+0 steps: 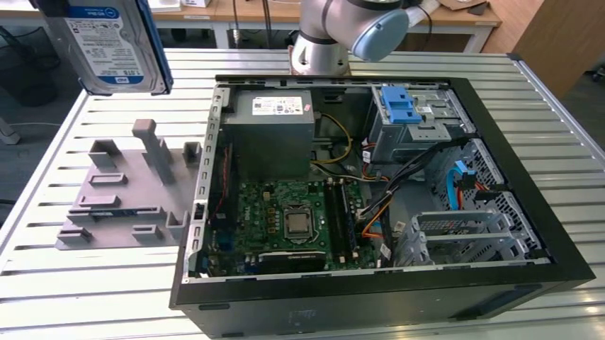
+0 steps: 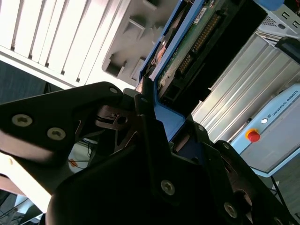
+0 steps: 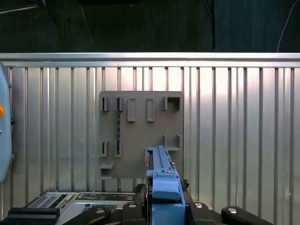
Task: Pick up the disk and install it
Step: 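Pick up the disk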
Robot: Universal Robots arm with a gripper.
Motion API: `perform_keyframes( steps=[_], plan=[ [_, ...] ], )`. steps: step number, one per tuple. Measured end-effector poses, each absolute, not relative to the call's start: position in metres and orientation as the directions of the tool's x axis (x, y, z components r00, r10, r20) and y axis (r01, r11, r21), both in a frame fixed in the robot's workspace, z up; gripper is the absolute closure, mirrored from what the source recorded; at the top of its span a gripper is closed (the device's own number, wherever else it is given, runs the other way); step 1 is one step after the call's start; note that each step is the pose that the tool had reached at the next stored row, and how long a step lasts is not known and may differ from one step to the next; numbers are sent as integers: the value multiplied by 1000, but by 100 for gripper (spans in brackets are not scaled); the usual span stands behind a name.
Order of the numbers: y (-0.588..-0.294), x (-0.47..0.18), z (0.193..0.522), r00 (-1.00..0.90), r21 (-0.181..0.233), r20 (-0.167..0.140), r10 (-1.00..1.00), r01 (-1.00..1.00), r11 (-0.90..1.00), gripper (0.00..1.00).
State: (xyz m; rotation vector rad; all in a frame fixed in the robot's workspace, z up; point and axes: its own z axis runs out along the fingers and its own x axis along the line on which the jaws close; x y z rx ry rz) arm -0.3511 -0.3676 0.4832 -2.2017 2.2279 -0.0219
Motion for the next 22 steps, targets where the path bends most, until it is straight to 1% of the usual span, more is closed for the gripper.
perform_keyframes(
  steps=[22],
  plan=[
    [-384,-322,483,-13,-16,3,-1000,-1000,13,64]
  ],
)
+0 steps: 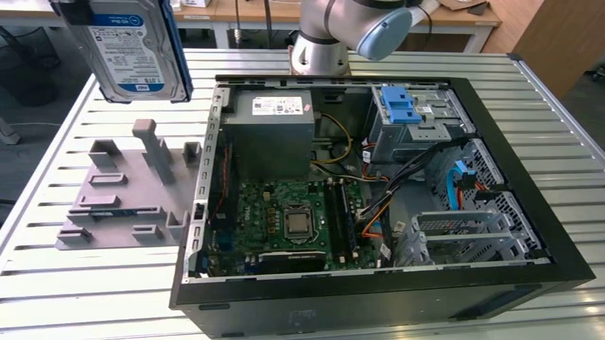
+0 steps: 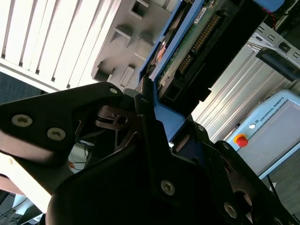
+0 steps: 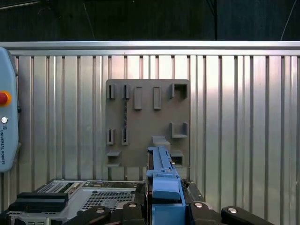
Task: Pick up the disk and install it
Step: 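Pick up the disk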
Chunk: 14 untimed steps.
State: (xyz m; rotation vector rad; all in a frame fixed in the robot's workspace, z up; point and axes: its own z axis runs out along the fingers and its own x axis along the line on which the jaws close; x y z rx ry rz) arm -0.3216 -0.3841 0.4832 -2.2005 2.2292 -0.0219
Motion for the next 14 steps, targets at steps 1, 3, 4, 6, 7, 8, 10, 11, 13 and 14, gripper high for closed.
perform_keyframes(
  steps=[1,3,4,6,7,8,10,11,13,14],
  plan=[
    [-385,-320,483,-13,-16,3,-1000,-1000,13,64],
    [-386,-317,483,-13,-16,3,-1000,-1000,13,64],
    [-387,-316,483,-13,-16,3,-1000,-1000,13,64],
    [-388,-313,483,-13,-16,3,-1000,-1000,13,64],
    [-389,-311,483,-13,-16,3,-1000,-1000,13,64],
    [-389,-309,483,-13,-16,3,-1000,-1000,13,64],
    [-391,-306,483,-13,-16,3,-1000,-1000,13,64],
    [-391,-305,483,-13,-16,3,-1000,-1000,13,64],
    [-393,-302,483,-13,-16,3,-1000,-1000,13,64],
    [-393,-300,483,-13,-16,3,-1000,-1000,13,64]
  ],
)
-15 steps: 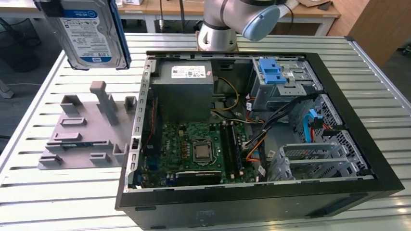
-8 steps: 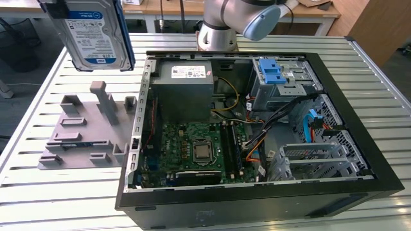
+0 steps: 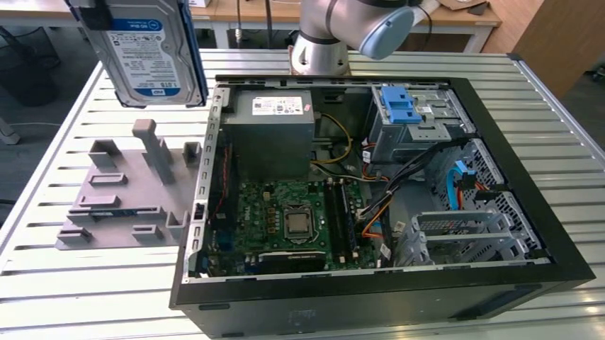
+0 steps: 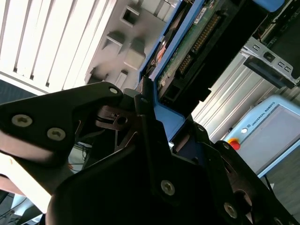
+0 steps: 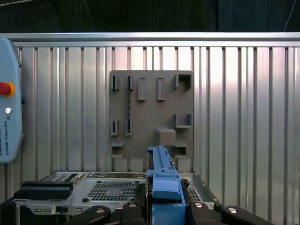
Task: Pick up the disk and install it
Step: 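Pick up the disk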
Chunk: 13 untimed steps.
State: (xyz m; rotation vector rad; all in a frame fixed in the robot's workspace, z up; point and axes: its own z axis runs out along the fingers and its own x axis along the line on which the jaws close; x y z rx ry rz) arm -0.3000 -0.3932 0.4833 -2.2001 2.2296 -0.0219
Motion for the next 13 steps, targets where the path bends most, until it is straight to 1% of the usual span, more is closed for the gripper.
perform_keyframes(
  steps=[13],
  plan=[
    [-401,-279,483,-14,-16,3,-1000,-1000,14,64]
  ],
)
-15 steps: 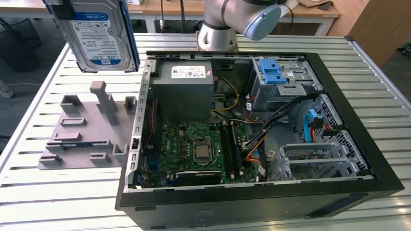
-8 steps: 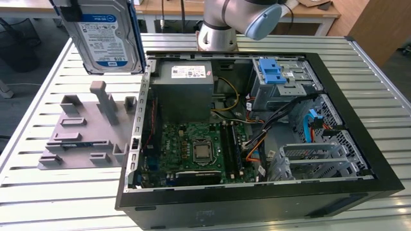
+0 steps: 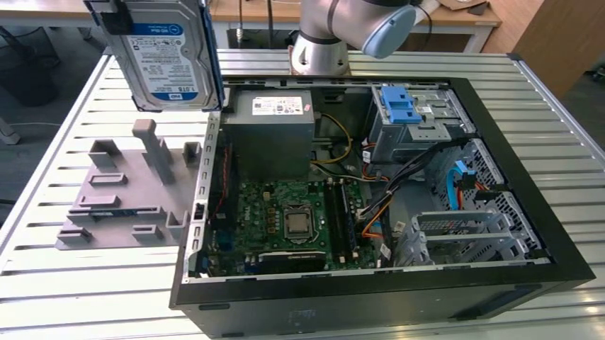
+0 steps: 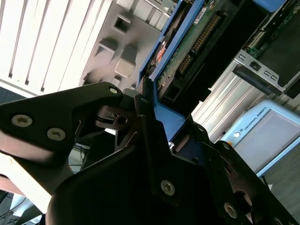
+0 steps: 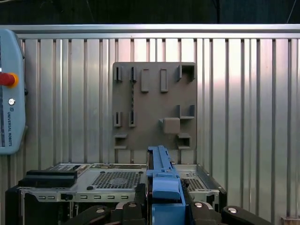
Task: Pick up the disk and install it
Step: 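Pick up the disk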
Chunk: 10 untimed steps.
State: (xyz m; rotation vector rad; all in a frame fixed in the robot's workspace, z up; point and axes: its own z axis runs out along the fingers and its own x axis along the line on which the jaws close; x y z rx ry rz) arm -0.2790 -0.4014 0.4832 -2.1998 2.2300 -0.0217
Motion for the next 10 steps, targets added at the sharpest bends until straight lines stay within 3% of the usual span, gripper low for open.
perform_keyframes(
  steps=[10],
  plan=[
    [-407,-262,483,-14,-16,3,-1000,-1000,14,64]
  ],
)
